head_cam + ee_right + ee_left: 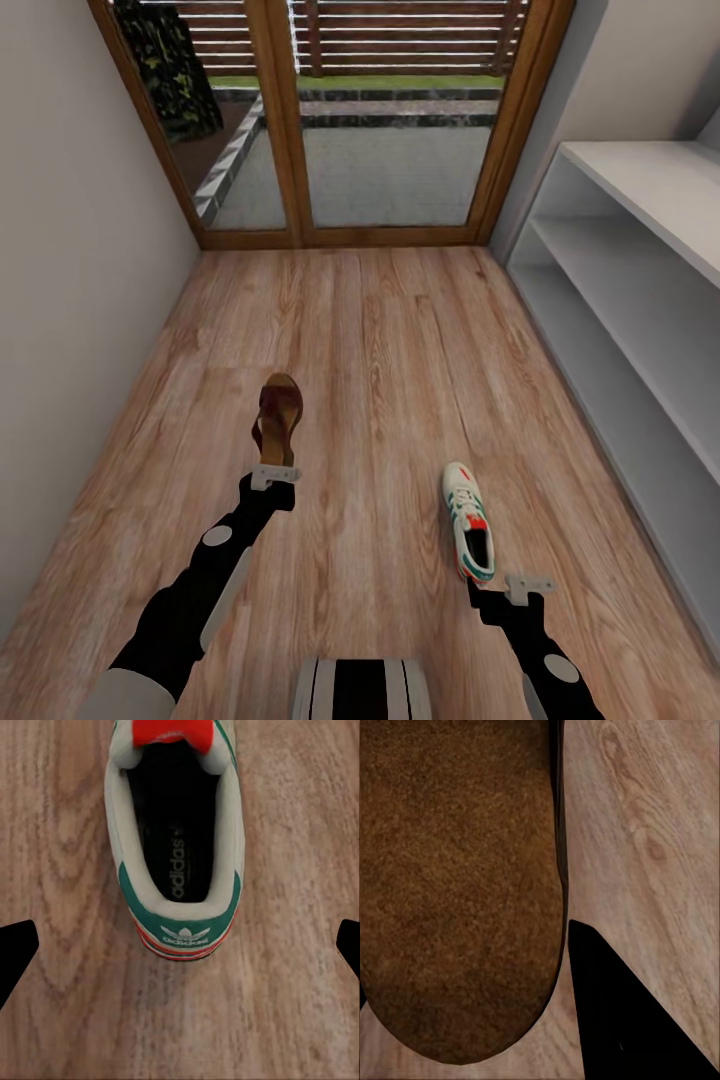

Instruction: Pick up the two gym shoes and the two sandals from the corridor floor and place them onto the hallstand (shoe rack) in the corridor, making sure they are on the rack and not on the floor. Arrange them so the two gym shoes are next to each other and the two sandals are next to each other.

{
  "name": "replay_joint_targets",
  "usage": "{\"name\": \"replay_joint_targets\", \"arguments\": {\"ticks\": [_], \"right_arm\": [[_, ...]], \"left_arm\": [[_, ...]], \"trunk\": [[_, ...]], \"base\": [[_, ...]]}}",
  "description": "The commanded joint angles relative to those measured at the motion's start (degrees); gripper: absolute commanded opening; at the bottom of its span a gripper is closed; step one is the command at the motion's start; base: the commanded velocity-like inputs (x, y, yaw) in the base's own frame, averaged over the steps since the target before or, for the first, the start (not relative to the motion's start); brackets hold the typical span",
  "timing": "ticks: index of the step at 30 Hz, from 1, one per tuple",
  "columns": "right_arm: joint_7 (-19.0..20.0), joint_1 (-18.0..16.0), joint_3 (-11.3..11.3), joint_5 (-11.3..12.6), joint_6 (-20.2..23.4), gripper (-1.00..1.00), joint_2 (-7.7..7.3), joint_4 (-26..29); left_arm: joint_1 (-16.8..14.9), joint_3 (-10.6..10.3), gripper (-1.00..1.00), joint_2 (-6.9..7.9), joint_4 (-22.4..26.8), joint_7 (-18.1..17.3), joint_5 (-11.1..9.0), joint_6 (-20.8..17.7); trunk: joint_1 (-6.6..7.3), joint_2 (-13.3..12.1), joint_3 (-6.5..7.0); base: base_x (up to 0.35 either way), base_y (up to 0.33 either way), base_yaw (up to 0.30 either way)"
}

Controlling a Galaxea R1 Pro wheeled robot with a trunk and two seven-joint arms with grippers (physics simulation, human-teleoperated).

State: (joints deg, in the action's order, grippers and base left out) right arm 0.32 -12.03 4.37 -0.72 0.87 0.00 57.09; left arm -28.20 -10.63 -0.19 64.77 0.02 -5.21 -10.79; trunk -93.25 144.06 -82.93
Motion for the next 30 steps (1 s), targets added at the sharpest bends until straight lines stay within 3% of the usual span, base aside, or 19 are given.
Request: {"name": "replay_joint_targets", "arguments": {"ticks": [1,11,30], "right_arm": [[0.0,0.0,0.0,-0.1,0.1,1.0,0.0,0.0],[0.0,0.0,0.1,-0.1,0.1,1.0,0.0,0.0],[0.0,0.0,0.1,-0.1,0.1,1.0,0.0,0.0]], "left_arm": [[0.0,0.0,-1.0,-0.01,0.1,-0.1,-0.4,-0.4],[0.0,0.0,-1.0,0.01,0.1,-0.1,-0.3,-0.4],[0.0,0.0,-1.0,0.01,0.1,-0.1,-0.3,-0.4]], "trunk": [[-0.02,0.0,-0.04],[-0.02,0.0,-0.04],[-0.51,0.3,-5.44]], "base": [[0.267,0.0,0.0],[0.048,0.0,0.0],[0.0,0.0,0.0]]}}
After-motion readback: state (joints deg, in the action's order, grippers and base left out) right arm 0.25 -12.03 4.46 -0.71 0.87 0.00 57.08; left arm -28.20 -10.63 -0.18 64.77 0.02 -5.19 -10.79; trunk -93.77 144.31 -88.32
